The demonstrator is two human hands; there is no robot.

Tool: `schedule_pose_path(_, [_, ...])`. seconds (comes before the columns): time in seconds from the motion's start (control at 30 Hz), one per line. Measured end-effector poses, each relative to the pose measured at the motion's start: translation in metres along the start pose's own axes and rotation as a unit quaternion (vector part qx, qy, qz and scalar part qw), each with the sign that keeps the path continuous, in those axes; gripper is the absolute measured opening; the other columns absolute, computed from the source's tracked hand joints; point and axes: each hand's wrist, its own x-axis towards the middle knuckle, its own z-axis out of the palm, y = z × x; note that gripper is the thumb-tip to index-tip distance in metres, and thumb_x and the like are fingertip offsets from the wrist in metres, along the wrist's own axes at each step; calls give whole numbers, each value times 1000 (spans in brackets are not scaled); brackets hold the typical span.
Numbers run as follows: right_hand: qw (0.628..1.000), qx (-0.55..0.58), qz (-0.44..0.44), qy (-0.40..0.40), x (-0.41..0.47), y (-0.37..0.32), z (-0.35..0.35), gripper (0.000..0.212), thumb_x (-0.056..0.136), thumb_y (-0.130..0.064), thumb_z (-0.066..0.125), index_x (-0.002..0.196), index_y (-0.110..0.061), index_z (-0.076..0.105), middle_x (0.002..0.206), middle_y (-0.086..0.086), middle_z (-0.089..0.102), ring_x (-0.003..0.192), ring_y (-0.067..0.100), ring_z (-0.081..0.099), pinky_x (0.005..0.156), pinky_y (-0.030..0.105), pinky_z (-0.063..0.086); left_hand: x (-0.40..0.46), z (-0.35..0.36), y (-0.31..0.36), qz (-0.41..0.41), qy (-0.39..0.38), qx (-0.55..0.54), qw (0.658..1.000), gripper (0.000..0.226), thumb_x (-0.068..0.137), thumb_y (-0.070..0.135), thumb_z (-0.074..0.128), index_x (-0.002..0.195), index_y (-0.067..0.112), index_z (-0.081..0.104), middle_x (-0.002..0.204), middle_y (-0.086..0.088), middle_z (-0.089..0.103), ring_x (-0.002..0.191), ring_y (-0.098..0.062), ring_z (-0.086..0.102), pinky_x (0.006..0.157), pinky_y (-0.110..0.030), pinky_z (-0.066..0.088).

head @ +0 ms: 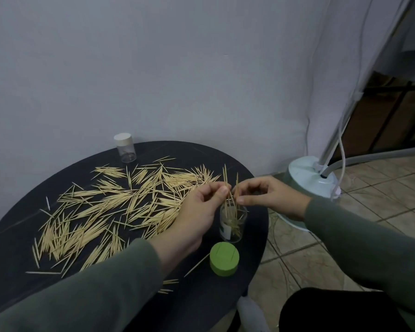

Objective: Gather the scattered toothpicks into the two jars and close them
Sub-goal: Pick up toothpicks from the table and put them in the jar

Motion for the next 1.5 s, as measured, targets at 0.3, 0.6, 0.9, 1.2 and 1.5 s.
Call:
schedule_pose_path(0.3, [998,-49,-7,-31,0,2,-6,21,79,-22,73,99,-21,70,87,-11,68,76,7,57,76,27,48,-2,-16,-7,14,-38,43,998,23,86,3,64,100,19,73,104,-4,71,103,-17,63,84,-28,50])
schedule_pose_path(0.6, [983,-172,39,59,8,7,-6,12,89,-21,66,100,-24,69,103,0,68,91,19,62,83,33,51,0,-28,14,46,-17,295,954,7,89,24,64,96,25,66,96,3,66,82,-12,61,71,-26,52])
schedule_pose_path(0.9, [934,-344,95,-5,19,24,1,17,80,-35,75,95,-29,71,86,-15,67,73,-2,55,69,18,41,-10,-48,34,-134,-249,593,754,22,74,39,80,92,29,71,84,14,64,81,-1,57,68,-20,42])
schedule_pose_path(1.2, [914,-392,102,5,28,22,7,6,86,-38,68,91,-35,66,77,-23,56,72,-4,49,77,23,36,-10,-47,19,-105,-213,612,754,11,77,34,78,82,27,71,76,14,63,75,-3,58,71,-21,49])
schedule_pose_path(1.5, [899,-424,98,52,42,26,13,9,89,-42,63,93,-35,63,94,-13,65,92,8,58,100,36,42,-1,-58,15,-58,-68,698,710,16,81,42,71,86,28,67,95,8,65,93,-13,61,81,-31,52])
